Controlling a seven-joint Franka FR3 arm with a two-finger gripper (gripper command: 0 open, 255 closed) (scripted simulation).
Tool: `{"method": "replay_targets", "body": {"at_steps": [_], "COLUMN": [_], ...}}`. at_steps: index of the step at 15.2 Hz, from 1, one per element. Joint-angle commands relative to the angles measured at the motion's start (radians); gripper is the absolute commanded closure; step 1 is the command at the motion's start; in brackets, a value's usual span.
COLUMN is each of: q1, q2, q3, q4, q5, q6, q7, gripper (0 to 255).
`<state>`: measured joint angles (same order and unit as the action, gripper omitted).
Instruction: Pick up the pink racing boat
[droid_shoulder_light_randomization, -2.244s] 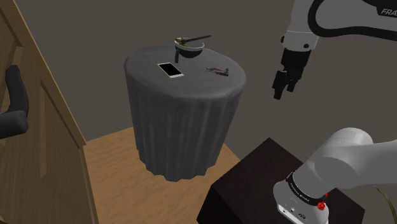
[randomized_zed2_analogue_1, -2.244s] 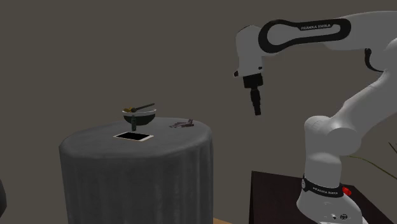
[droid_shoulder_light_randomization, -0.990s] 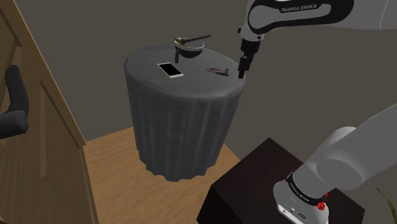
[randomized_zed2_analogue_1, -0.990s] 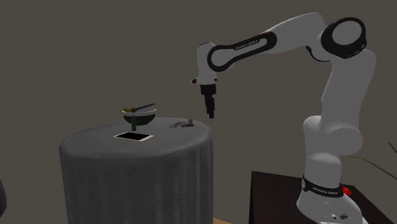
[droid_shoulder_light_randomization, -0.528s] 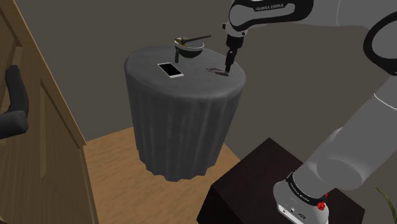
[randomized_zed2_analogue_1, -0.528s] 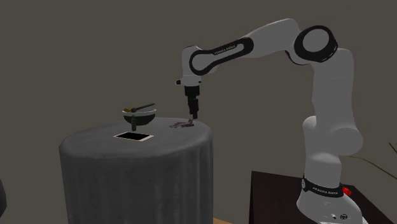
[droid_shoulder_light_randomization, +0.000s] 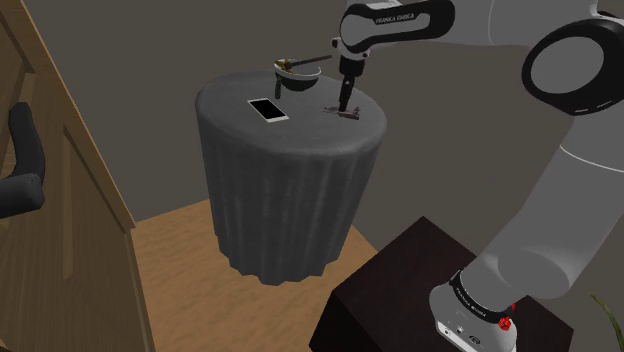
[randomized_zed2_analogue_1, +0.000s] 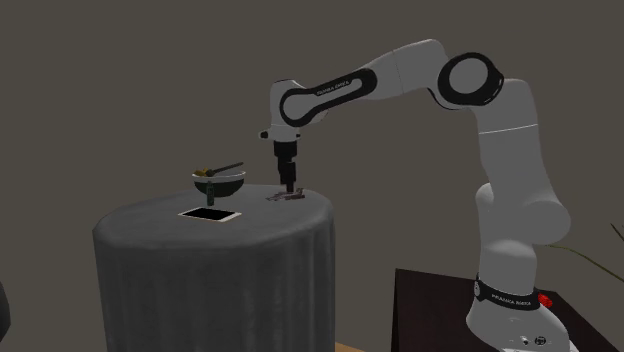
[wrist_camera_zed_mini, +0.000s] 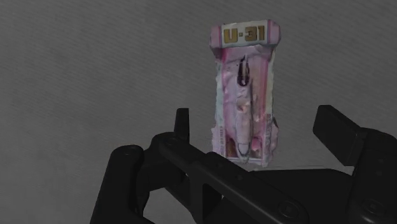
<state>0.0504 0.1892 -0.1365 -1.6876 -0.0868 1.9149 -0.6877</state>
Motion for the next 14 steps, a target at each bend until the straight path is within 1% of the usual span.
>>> {"method": "replay_targets", "body": {"at_steps": [1, 5, 6, 14], "q1": [0.000, -0.001, 0.000, 0.000], "q2": [0.005, 0.011, 0.009, 0.009], "q3": [0.000, 0.000, 0.000, 0.000], "q4": [-0.019, -0.046, -0.051, -0.051], "q5": [0.000, 0.000, -0.001, -0.001], "q6": [0.025, 0.058, 0.061, 0.060], "q7": [0.000, 0.003, 0.004, 0.004], "gripper": [0, 0, 255, 255]}}
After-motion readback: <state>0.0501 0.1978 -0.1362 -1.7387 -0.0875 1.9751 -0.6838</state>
